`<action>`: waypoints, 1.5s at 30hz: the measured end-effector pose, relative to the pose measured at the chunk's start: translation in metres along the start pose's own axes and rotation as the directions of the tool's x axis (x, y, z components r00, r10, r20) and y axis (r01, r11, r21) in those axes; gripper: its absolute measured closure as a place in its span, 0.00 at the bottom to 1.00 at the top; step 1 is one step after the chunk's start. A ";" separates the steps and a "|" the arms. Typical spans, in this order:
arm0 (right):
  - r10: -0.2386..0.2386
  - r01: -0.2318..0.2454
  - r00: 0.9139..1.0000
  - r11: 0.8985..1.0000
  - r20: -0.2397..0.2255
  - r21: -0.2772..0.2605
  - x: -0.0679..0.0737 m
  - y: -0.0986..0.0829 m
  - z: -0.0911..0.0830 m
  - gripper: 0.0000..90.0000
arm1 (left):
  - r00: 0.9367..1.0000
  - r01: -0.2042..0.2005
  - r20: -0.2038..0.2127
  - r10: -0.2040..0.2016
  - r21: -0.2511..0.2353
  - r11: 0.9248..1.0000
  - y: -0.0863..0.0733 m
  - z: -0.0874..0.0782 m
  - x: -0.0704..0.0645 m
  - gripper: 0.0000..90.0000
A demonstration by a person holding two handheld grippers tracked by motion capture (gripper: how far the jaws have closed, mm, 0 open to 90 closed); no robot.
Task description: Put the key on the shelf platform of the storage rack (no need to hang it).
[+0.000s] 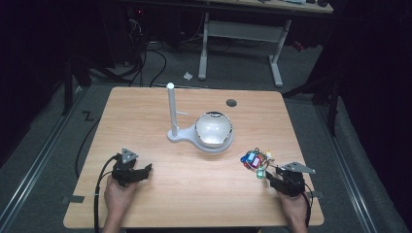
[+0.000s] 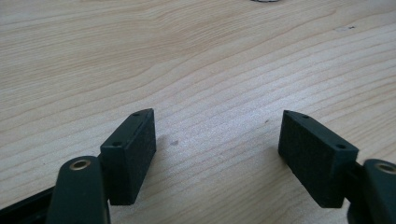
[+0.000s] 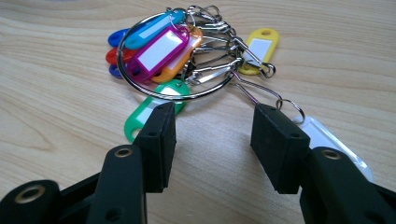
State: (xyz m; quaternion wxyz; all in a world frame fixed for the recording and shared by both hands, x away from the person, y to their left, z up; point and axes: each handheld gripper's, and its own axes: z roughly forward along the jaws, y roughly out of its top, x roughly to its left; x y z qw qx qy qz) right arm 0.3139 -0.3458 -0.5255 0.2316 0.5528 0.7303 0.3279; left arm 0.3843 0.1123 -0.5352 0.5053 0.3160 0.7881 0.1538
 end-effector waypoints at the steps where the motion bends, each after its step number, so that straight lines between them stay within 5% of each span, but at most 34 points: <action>1: 0.000 0.000 1.000 1.000 0.000 0.000 0.000 0.000 0.000 0.56 | 1.000 0.000 0.000 0.000 0.000 1.000 0.000 0.000 0.000 0.31; 18: -0.016 0.014 0.999 0.999 -0.047 -0.035 0.011 0.028 0.001 0.54 | 1.000 -0.006 0.001 0.006 0.001 1.000 0.000 0.000 0.000 0.31; 32: 0.031 -0.031 0.998 1.000 -0.055 -0.003 0.010 0.041 0.018 0.46 | 1.000 -0.004 0.001 0.004 0.001 1.000 0.000 0.000 0.000 0.31; 45: 0.008 -0.007 0.998 1.000 -0.058 0.018 0.012 0.054 0.036 0.44 | 1.000 -0.007 0.002 0.007 0.001 1.000 0.000 0.000 0.000 0.31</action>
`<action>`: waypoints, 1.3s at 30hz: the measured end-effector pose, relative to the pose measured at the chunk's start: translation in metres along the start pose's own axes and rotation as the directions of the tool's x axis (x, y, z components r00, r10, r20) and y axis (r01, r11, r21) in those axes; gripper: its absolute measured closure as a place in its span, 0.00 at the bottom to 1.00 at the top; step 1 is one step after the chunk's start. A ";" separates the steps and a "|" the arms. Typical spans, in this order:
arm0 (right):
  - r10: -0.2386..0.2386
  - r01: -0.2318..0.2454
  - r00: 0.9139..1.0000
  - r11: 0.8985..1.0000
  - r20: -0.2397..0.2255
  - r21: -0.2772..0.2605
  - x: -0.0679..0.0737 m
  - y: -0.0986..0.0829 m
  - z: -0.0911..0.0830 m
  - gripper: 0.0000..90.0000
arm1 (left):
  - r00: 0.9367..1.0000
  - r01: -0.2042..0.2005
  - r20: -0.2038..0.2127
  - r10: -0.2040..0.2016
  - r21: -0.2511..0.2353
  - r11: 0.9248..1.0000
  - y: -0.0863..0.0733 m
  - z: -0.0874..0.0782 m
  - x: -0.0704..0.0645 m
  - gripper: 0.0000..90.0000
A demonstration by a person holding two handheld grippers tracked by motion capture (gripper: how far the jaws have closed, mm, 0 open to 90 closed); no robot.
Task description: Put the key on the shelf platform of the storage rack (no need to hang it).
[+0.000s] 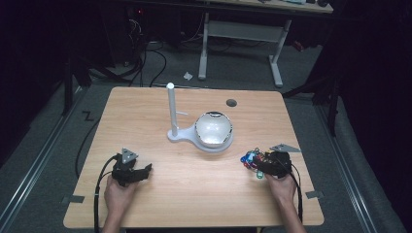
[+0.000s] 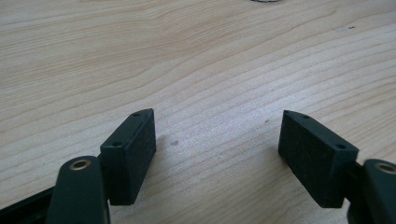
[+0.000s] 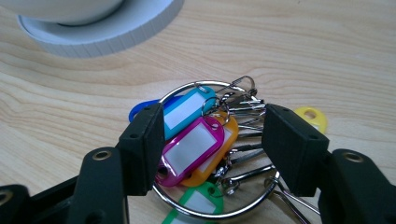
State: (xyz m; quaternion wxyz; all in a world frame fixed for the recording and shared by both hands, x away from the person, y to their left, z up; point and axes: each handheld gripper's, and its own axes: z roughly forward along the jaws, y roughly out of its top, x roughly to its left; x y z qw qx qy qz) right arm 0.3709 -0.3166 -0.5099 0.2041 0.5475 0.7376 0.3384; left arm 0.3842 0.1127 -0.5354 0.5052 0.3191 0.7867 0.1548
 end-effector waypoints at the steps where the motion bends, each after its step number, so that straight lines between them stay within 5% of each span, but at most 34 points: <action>1: -0.005 0.005 1.000 1.000 0.001 0.007 0.000 0.001 0.003 0.44 | 1.000 0.002 -0.001 -0.002 -0.001 1.000 0.000 0.000 0.000 0.31; 18: -0.011 0.011 1.000 0.999 -0.001 0.051 0.004 0.005 0.020 0.44 | 1.000 0.005 -0.001 -0.005 -0.001 1.000 0.000 0.000 0.000 0.31; 32: 0.047 -0.044 0.995 0.998 -0.083 0.037 -0.004 0.007 0.024 0.66 | 1.000 0.003 -0.001 -0.003 0.000 1.000 0.000 0.000 0.000 0.31; 39: 0.035 -0.033 0.995 0.999 -0.097 0.018 -0.005 0.007 0.022 0.79 | 1.000 0.003 0.000 -0.003 0.000 1.000 0.000 0.000 0.000 0.31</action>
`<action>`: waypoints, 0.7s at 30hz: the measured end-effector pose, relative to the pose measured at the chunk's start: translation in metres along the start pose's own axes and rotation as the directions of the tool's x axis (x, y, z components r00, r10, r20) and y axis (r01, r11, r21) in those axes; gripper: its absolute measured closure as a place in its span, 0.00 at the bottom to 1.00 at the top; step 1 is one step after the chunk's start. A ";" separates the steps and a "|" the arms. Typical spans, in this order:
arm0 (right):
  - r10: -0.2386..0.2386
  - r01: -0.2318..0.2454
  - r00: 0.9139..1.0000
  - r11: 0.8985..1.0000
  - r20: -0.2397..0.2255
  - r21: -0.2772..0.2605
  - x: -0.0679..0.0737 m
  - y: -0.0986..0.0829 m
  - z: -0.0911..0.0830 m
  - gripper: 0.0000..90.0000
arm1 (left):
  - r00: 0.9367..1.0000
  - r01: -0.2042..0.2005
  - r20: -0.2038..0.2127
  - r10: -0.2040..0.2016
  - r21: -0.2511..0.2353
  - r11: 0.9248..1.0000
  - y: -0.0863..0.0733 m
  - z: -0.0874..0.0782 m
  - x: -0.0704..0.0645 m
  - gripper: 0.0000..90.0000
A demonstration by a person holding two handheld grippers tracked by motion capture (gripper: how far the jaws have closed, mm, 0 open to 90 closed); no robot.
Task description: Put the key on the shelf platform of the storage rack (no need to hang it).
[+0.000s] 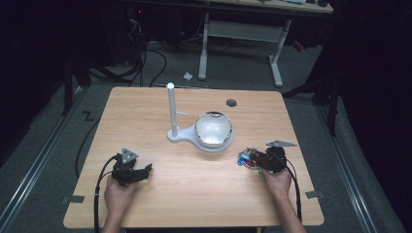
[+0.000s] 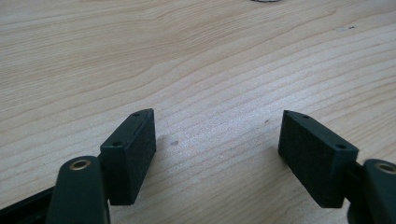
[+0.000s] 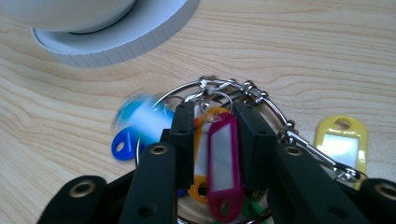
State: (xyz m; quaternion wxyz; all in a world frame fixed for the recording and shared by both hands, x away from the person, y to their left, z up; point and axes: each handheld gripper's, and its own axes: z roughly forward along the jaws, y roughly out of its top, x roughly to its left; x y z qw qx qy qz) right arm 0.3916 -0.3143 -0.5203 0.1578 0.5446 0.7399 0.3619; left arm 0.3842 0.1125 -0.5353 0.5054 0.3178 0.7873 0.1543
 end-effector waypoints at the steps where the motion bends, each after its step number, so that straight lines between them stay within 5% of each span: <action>1: -0.009 0.009 1.000 1.000 0.002 -0.001 0.000 0.000 0.000 0.79 | 1.000 -0.003 0.001 0.003 0.001 1.000 0.000 0.000 0.000 0.31; 4: -0.016 0.016 1.000 1.000 0.008 0.000 0.001 0.000 0.000 0.79 | 1.000 0.001 0.000 -0.001 0.000 1.000 0.000 0.000 0.000 0.31; 6: -0.021 0.020 1.000 0.999 -0.018 -0.027 0.001 0.001 -0.003 0.93 | 1.000 0.001 0.000 -0.001 0.000 1.000 0.000 0.000 0.000 0.31; 13: -0.095 0.095 0.995 0.995 0.018 -0.005 0.006 0.004 -0.004 0.95 | 1.000 0.000 0.000 0.000 0.000 1.000 0.000 0.000 0.000 0.31; 21: -0.144 0.147 0.989 0.987 0.046 -0.071 0.010 0.011 -0.019 0.95 | 1.000 0.001 -0.001 -0.001 0.000 1.000 0.000 0.000 0.000 0.31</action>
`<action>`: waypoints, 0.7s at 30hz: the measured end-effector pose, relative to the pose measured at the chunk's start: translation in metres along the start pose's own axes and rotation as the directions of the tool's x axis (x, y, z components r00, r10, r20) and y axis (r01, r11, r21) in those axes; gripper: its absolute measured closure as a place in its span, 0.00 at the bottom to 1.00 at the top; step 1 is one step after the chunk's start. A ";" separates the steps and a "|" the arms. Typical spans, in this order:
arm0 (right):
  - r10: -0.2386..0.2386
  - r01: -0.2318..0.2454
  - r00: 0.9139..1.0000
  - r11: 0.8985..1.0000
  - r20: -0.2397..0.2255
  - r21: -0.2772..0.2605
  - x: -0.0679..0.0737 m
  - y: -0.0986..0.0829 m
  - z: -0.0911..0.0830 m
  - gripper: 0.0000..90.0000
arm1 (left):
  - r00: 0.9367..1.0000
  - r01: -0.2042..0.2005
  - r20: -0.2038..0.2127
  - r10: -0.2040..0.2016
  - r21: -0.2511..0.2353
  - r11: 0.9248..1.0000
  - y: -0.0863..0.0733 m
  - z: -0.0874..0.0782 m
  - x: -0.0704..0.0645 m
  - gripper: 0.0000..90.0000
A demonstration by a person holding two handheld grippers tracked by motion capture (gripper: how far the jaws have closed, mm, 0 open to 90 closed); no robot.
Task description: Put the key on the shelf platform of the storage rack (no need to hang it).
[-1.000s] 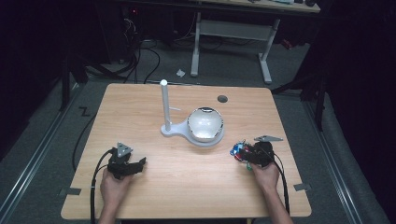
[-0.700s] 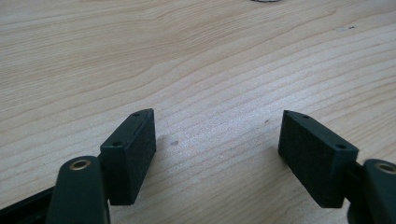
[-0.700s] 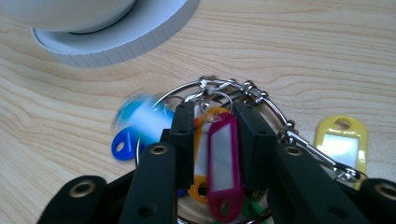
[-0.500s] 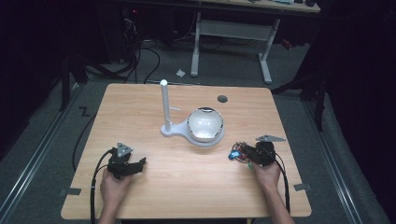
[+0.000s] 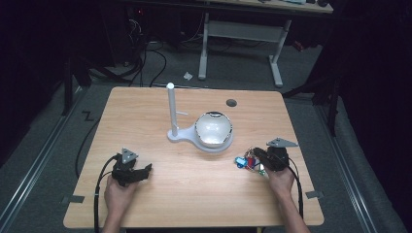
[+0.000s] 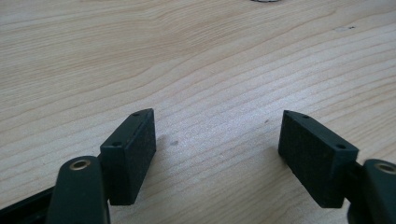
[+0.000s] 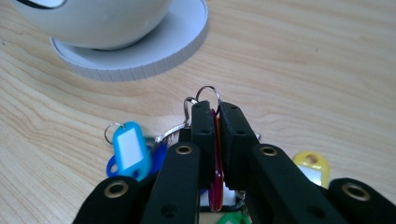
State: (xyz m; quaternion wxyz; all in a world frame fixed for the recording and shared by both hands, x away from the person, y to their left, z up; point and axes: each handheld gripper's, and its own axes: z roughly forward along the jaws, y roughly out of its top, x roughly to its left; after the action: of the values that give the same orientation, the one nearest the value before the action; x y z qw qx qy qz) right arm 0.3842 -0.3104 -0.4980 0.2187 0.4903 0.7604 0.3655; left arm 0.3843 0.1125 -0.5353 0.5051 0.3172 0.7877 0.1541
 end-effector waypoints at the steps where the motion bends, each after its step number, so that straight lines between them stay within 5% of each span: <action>1: -0.012 0.012 1.000 1.000 0.003 -0.011 0.000 0.001 -0.002 0.95 | 1.000 0.000 0.000 0.000 0.000 1.000 0.000 0.000 0.000 0.31; 21: 0.006 -0.013 0.999 0.990 -0.047 -0.140 -0.011 0.037 -0.046 0.95 | 1.000 0.001 0.000 -0.001 0.000 1.000 0.000 0.000 0.000 0.31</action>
State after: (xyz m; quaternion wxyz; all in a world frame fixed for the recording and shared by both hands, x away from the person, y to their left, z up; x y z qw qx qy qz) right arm 0.3788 -0.3270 -0.4406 0.2330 0.4686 0.7354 0.4304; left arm 0.3843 0.1124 -0.5353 0.5053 0.3166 0.7879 0.1539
